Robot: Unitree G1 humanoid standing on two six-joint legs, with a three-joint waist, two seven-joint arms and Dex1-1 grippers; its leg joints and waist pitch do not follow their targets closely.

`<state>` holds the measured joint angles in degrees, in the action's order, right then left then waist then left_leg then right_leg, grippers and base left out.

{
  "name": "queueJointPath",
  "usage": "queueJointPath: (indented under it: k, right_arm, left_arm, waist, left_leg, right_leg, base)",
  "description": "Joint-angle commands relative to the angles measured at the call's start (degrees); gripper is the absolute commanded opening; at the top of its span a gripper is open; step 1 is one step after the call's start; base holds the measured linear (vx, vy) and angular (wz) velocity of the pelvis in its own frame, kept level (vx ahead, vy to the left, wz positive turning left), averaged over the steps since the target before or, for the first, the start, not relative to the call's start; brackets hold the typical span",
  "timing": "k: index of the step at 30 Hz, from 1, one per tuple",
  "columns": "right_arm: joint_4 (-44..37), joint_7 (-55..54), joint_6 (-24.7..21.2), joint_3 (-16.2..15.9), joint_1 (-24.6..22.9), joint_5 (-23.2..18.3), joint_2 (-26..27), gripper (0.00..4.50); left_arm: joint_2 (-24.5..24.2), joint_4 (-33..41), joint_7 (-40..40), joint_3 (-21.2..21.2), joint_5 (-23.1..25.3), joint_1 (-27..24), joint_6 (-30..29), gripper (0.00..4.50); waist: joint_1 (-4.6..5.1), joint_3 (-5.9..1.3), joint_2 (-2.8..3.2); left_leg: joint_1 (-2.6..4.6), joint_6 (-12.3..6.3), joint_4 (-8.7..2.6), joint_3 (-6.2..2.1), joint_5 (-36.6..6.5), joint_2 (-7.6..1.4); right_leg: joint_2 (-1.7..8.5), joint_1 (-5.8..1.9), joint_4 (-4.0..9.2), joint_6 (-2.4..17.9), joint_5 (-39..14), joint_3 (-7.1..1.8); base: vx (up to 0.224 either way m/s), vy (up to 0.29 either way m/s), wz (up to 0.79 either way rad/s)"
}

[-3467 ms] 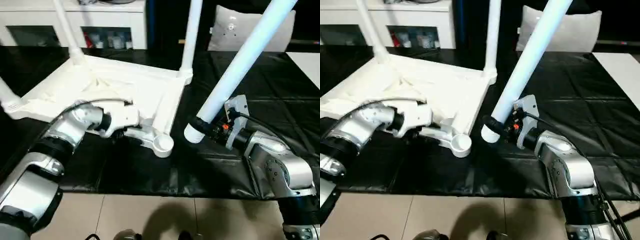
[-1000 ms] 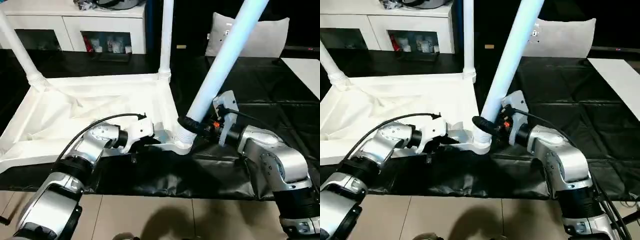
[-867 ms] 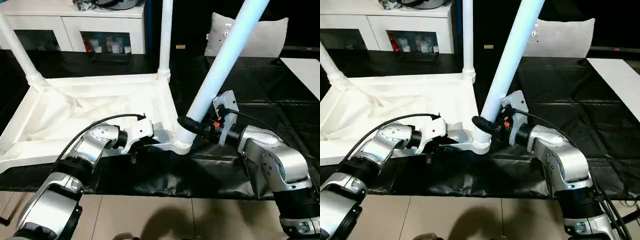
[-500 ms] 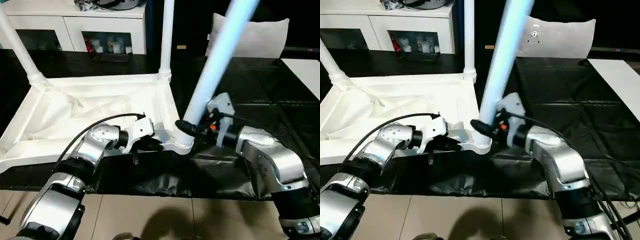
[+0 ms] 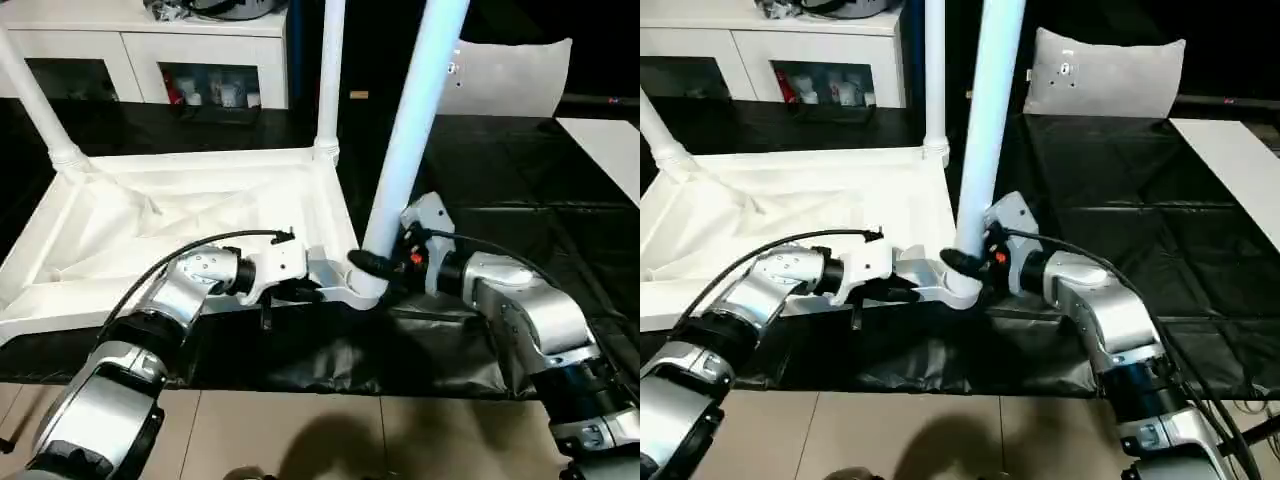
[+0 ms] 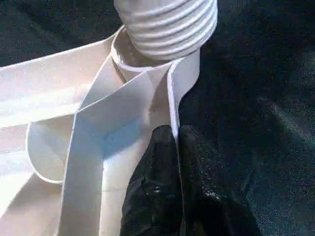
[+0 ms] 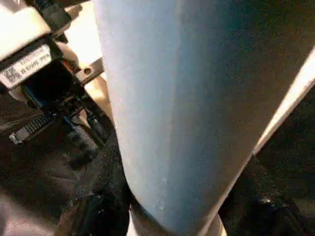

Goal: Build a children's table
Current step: Insert table leg to table base

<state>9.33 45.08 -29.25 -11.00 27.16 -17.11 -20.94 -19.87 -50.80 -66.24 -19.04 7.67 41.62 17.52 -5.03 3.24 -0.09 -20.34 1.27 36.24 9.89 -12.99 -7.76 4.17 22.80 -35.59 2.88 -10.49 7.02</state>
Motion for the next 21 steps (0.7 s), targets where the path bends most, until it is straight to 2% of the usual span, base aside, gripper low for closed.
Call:
queueJointPath:
  k: [1,8,13,16,17,18,19,21]
  right_arm:
    - [2.1,0.6,0.8,-0.5,1.3,1.1,0.1,1.90]
    - [6.1,2.2,1.9,-0.7,1.6,1.2,0.7,1.90]
    - [6.5,3.4,1.5,-0.4,1.0,0.4,0.9,1.90]
    - [7.2,3.1,2.0,0.9,0.0,0.0,1.3,1.90]
    - [7.5,2.8,2.5,2.2,-0.9,-0.8,1.8,1.90]
    - [7.8,2.6,2.8,2.9,-1.3,-1.3,2.1,1.90]
    - [8.1,2.3,3.5,4.0,-2.1,-2.1,2.8,1.90]
    - [8.5,1.6,4.7,5.5,-3.3,-3.4,3.8,1.90]
  left_arm:
    - [-0.9,0.3,-3.8,-2.8,2.1,1.0,2.0,0.00]
    - [-1.2,2.6,-8.6,-3.8,1.0,1.4,2.2,0.00]
    - [-0.8,1.4,-5.4,-3.4,2.4,2.6,3.0,0.00]
    - [-0.7,0.4,-3.2,-2.7,2.5,3.1,3.1,0.00]
    - [-0.6,0.0,-2.0,-2.1,2.3,3.1,2.9,0.00]
    - [-0.5,-0.1,-1.6,-1.7,2.0,3.1,2.6,0.00]
    - [-0.3,-0.2,-0.8,-1.1,1.5,3.1,2.1,0.00]
    - [0.0,-0.4,0.0,-0.1,0.7,3.0,1.4,0.00]
  waist:
    - [-0.14,-4.24,-0.57]
    - [-0.26,-4.11,-0.14]
    - [-0.35,-4.23,-0.26]
    - [-0.45,-4.20,-0.07]
    - [-0.60,-4.15,0.22]
    - [-0.63,-4.13,0.15]
    - [-0.81,-4.10,0.46]
    - [-0.68,-4.01,0.41]
  left_leg:
    - [-0.06,-2.83,-4.31,-2.22,-3.2,-5.80]
    - [0.04,-1.61,-4.50,-2.41,-5.1,-6.10]
    - [0.01,-1.71,-4.39,-2.31,-4.5,-5.90]
    - [0.12,-1.72,-4.43,-2.32,-5.0,-5.96]
    - [0.26,-1.36,-4.50,-2.37,-6.2,-6.08]
    - [0.28,-1.26,-4.55,-2.37,-6.5,-6.13]
    - [0.48,-0.89,-4.61,-2.43,-7.5,-6.21]
    - [0.58,-0.27,-4.84,-2.54,-9.1,-6.27]
  right_leg:
    - [6.98,-3.74,4.74,8.5,-12.2,-4.79]
    - [7.06,-3.71,4.88,8.3,-14.1,-4.74]
    - [6.97,-3.83,4.87,8.3,-13.5,-4.77]
    - [6.91,-3.74,5.02,8.2,-14.0,-4.71]
    - [6.98,-3.65,5.25,8.2,-15.0,-4.70]
    - [7.02,-3.68,5.29,8.2,-15.2,-4.70]
    - [7.15,-3.60,5.53,8.1,-16.3,-4.58]
    - [7.09,-3.70,5.79,7.9,-17.7,-4.44]
  base:
    - [0.000,0.000,0.00]
    - [0.000,0.000,0.00]
    - [0.000,0.000,0.00]
    - [0.000,0.000,0.00]
    - [0.000,0.000,0.00]
    - [0.000,0.000,0.00]
    - [0.000,0.000,0.00]
    - [0.000,0.000,0.00]
